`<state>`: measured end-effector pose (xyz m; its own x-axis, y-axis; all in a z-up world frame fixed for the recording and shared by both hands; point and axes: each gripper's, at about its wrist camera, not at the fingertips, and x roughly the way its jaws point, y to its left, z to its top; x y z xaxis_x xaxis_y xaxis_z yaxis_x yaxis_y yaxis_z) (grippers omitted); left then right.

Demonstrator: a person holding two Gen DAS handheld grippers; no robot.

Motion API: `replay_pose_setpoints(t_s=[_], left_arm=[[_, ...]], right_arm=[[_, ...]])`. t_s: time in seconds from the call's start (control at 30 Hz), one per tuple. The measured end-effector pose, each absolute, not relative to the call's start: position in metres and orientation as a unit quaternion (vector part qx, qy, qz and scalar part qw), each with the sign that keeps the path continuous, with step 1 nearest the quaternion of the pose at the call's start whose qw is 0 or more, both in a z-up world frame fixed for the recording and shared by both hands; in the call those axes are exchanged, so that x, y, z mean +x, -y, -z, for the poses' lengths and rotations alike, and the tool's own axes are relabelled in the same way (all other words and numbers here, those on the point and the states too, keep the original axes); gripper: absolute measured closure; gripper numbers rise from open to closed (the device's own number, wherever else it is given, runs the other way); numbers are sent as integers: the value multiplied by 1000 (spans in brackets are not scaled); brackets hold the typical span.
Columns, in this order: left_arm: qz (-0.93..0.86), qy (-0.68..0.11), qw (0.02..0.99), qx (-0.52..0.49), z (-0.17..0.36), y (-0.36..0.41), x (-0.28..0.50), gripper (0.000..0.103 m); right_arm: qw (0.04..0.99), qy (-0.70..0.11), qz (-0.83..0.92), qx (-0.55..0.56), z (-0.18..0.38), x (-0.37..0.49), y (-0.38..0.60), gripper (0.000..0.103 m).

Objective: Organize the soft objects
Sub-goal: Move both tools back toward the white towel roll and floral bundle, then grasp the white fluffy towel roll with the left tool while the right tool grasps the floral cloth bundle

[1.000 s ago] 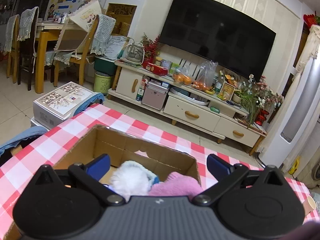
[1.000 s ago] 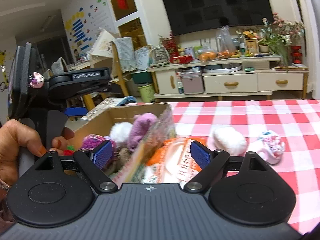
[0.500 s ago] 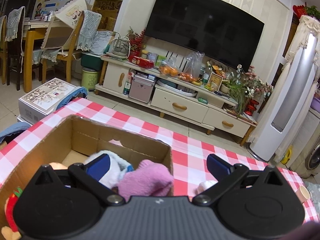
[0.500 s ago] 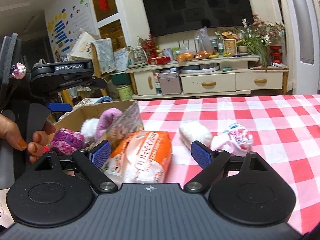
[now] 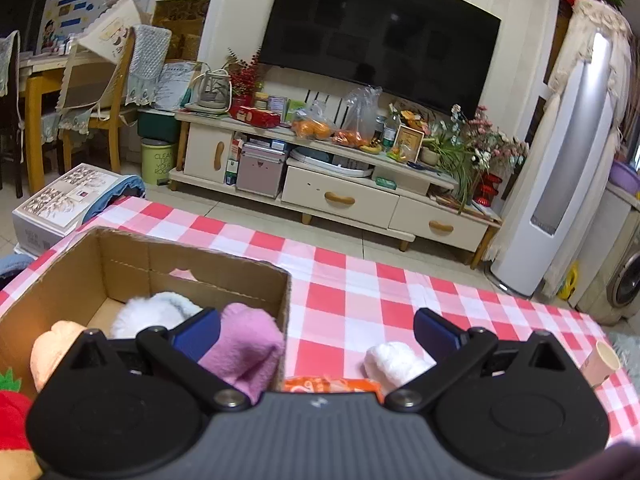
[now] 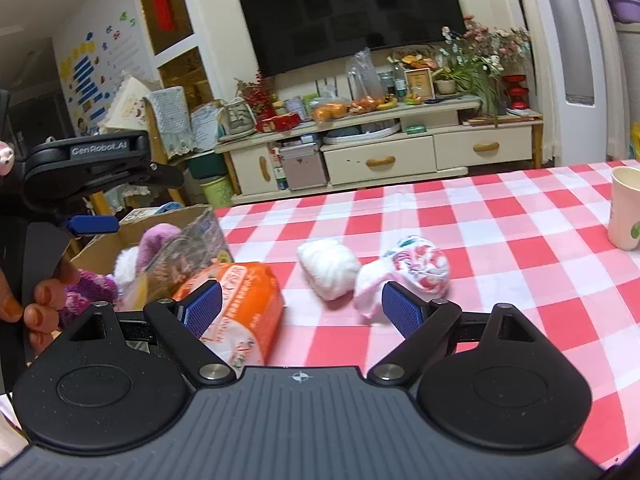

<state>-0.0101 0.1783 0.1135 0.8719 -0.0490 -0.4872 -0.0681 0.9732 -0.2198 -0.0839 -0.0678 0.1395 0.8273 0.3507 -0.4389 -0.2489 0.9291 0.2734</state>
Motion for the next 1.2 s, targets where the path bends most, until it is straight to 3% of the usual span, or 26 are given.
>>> replay_pose_setpoints(t_s=[0.53, 1.2], left_arm=[[12, -269, 960, -79, -104, -137, -2, 1], [-5, -277, 960, -32, -90, -96, 10, 1]], right_arm=[[958, -250, -110, 87, -120, -70, 94, 0], [948, -293, -124, 33, -79, 28, 109, 0]])
